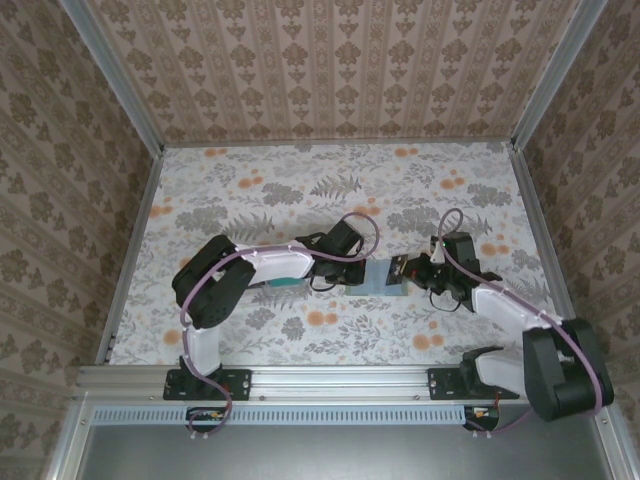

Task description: Take the credit cards out of the card holder

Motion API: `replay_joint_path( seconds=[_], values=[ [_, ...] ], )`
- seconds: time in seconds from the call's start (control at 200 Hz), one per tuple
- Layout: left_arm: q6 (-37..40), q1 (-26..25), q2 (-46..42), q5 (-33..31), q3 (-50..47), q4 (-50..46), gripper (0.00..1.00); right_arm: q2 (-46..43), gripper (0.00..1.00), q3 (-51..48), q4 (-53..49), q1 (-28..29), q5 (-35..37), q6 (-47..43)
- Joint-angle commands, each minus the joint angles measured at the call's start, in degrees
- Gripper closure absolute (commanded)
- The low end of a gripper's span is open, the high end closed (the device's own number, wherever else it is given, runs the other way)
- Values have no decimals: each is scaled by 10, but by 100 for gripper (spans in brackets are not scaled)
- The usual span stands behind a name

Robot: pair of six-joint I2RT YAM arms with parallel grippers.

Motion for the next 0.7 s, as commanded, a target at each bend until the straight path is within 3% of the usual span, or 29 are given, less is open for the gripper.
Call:
replay_joint_path(
  seconds=[0.0, 0.135, 0.2, 0.315, 0.42, 0.555, 0.695],
  values=[
    [12, 5, -22, -4, -4, -28, 97, -60, 100, -3, -71, -3, 15, -28],
    [16, 5, -63, -8, 4, -35, 93, -128, 100, 13, -121, -2, 27, -43],
    [20, 5, -95, -18, 3, -39, 85, -152, 100, 24, -136, 3, 31, -54],
    [31, 6, -166, -56, 1, -60, 63, -176, 100, 52, -151, 31, 47, -79],
    [38, 11, -237, -104, -17, -84, 43, -165, 100, 96, -169, 91, 91, -114],
    [39, 22, -352, -178, -59, -110, 1, -124, 100, 162, -175, 184, 161, -172],
    [38, 40, -489, -251, -112, -148, 0, -48, 100, 242, -185, 260, 210, -238]
  ],
)
